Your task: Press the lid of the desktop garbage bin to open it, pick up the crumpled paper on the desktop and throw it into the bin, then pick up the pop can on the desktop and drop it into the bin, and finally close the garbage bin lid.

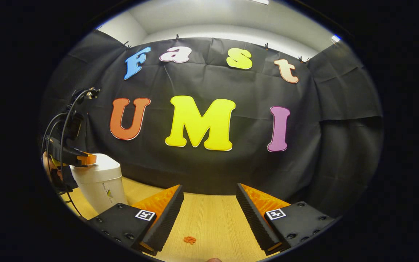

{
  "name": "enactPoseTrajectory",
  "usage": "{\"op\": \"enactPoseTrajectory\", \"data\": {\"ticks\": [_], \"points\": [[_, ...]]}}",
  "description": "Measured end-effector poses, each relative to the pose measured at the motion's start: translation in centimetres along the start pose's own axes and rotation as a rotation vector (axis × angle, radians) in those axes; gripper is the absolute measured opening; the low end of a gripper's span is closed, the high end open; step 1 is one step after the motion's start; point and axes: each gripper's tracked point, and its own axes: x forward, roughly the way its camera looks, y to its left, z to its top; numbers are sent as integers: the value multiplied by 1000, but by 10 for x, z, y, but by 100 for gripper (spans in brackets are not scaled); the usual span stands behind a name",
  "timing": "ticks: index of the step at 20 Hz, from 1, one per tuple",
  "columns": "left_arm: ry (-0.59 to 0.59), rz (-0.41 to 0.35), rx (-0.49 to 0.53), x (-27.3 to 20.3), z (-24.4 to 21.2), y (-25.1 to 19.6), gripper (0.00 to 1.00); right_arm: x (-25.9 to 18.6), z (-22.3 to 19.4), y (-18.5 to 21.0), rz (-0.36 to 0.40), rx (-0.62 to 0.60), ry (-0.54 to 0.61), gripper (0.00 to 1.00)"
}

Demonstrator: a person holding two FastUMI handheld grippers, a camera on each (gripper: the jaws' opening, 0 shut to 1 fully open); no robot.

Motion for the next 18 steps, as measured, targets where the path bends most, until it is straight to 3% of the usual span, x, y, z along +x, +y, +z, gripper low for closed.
{"op": "enactPoseTrajectory", "data": {"ticks": [7, 12, 18], "points": [[67, -9, 35, 0, -12, -1, 3, -1, 2, 15, 33, -4, -6, 94], [36, -4, 46, -3, 0, -2, 3, -8, 10, 15, 43, -9, -33, 94], [-169, 45, 27, -29, 54, 8, 3, -15, 11, 4, 13, -4, -29, 94]]}}
